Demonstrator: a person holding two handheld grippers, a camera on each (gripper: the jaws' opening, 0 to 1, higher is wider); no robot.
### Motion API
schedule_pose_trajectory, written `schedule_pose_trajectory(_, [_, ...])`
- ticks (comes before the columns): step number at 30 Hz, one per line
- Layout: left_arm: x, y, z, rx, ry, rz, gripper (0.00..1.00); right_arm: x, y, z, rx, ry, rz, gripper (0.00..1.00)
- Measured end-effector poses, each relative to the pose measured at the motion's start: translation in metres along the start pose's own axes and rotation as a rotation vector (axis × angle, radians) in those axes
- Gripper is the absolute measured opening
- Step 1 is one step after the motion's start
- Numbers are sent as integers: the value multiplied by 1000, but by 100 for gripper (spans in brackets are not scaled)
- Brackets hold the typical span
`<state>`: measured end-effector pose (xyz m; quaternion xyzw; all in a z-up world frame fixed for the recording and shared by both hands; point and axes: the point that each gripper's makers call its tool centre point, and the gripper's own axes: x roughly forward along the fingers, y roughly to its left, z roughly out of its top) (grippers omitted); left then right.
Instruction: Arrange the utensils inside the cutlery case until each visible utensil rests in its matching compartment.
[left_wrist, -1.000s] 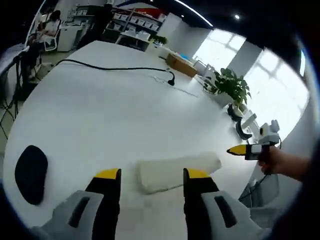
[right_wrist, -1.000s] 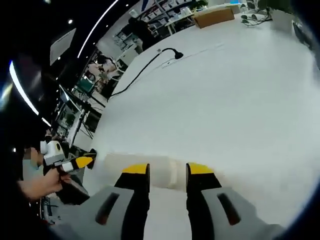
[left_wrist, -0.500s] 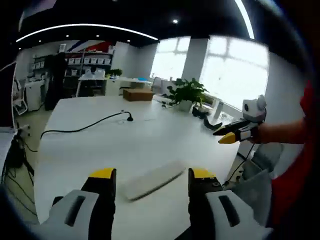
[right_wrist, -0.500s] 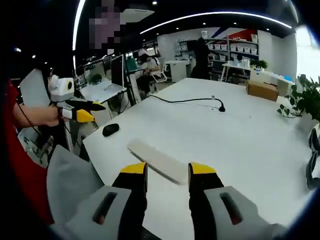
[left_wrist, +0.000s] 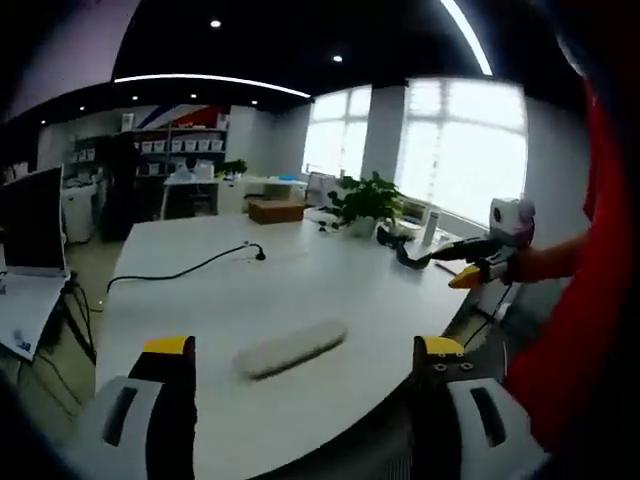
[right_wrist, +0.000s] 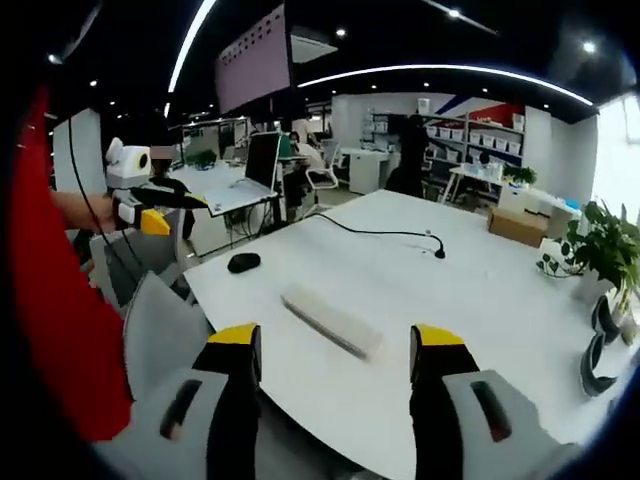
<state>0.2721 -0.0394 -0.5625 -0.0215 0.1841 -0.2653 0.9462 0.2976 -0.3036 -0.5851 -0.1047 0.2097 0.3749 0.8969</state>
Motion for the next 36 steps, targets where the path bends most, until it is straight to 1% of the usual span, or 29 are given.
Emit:
schedule_pose_trajectory(1, [-3,-3,3,-25,-19,-4,87,-4,3,-2,-17,-5,-9,58])
schedule_pose_trajectory(3, [-9,-7,5,-23,-31,-1,97,-8,4,-4,-3,-17,-16,61])
schedule_pose_trajectory(4, [-10,-3,2,-28,-3,29,97,-10,4,-6,9,-25,-24,64])
schedule_pose_trajectory(5, [-12,-1,-1,-45,22,42,96,-11,5,-8,5,-23,-27,67])
schedule_pose_trajectory(6, [-13,-2,3,-41,-1,33,97,-14,2,-10,-29,-15,-59,68])
schedule_pose_trajectory(8, [-14,-1,10,-21,-28,36,98,-16,-1,-11,-56,-15,-88,67])
schedule_pose_trajectory(9, [-14,1,14,12,-37,40,99,-17,-1,-10,-37,-27,-82,68])
schedule_pose_trajectory(10, [-15,6,16,78,-27,42,100,-18,0,-6,-15,-49,-75,69])
schedule_pose_trajectory(11, [-17,17,19,114,-30,83,99,-18,0,-5,-13,-58,-75,70])
schedule_pose_trajectory(12, [-20,28,23,121,-39,123,99,-18,1,-3,-17,-69,-75,71])
schedule_pose_trajectory(13, [-20,29,25,86,-43,94,99,-18,2,-3,-29,-77,-76,72])
schedule_pose_trajectory(14, [-20,29,27,68,-49,84,100,-17,3,-3,-42,-79,-76,73])
schedule_pose_trajectory(16, [-20,25,31,55,-66,79,99,-19,4,0,-38,-86,-86,70])
schedule_pose_trajectory(17, [-20,23,33,46,-72,73,99,-22,1,5,-31,-101,-119,62])
schedule_pose_trajectory(18, [-19,18,33,42,-67,64,99,-24,-1,10,-64,-127,-137,56])
schedule_pose_trajectory(19, [-19,15,31,45,-56,64,98,-24,-1,15,-98,-159,-139,54])
schedule_pose_trajectory(20, [-18,13,29,55,-44,70,97,-23,0,13,-81,-154,-132,57])
schedule_pose_trajectory(21, [-17,11,28,58,-43,72,97,-19,-3,9,-50,-133,-137,60])
schedule_pose_trajectory(22, [-16,11,27,57,-41,73,97,-17,-4,4,-32,-110,-139,61])
schedule_pose_trajectory(23, [-15,9,24,53,-37,71,97,-16,-3,4,-39,-108,-132,59])
schedule_pose_trajectory(24, [-14,17,13,82,-5,97,95,-16,-4,5,-34,-107,-131,57])
schedule_pose_trajectory(25, [-15,28,4,76,23,148,92,-15,-4,5,-23,-108,-130,55])
schedule_pose_trajectory(26, [-15,30,-2,17,28,166,90,-13,-5,8,-17,-109,-133,54])
schedule_pose_trajectory(27, [-14,28,-2,-20,18,150,90,-9,-6,12,-12,-108,-140,55])
schedule_pose_trajectory(28, [-15,30,-2,-21,2,147,91,-8,-6,14,-12,-112,-141,55])
schedule_pose_trajectory(30, [-15,28,-3,-1,12,142,92,-5,-6,23,-16,-134,-133,55])
schedule_pose_trajectory(33, [-15,28,-6,55,38,139,94,3,-3,24,-37,-123,-109,53])
schedule_pose_trajectory(34, [-15,30,-7,58,41,139,94,8,-4,24,-50,-113,-99,53])
schedule_pose_trajectory(36, [-18,44,-13,40,62,180,94,12,-11,29,-75,-108,-106,53])
